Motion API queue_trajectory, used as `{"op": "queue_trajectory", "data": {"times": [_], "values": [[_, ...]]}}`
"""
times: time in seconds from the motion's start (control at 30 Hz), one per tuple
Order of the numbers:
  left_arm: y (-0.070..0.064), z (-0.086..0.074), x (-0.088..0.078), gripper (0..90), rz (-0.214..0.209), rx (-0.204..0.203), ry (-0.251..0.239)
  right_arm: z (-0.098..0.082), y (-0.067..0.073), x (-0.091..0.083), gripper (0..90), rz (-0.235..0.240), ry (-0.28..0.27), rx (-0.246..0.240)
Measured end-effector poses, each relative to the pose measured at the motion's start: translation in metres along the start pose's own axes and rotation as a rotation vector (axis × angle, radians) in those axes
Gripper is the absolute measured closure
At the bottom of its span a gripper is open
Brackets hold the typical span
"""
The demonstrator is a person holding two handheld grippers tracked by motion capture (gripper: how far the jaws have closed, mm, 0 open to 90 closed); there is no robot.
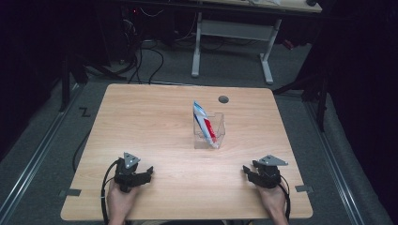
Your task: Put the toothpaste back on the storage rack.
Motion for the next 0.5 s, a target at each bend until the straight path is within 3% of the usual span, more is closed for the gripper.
{"op": "queue_trajectory", "data": {"times": [0.5], "values": [[0.0,-0.0001,0.0,22.1,0.0,0.001,0.0,0.0012,0.0003,0.0011,41.0,0.003,0.008,0.003]]}}
Point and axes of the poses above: each handheld gripper's, and its own axes: x roughly forward along the jaws, z roughly out of its top, y roughly to its left, the point moved 2 cm from there along x, roughly forward along the jaws, and after that the axes turned 15 degrees about y, right-handed, at the moved point
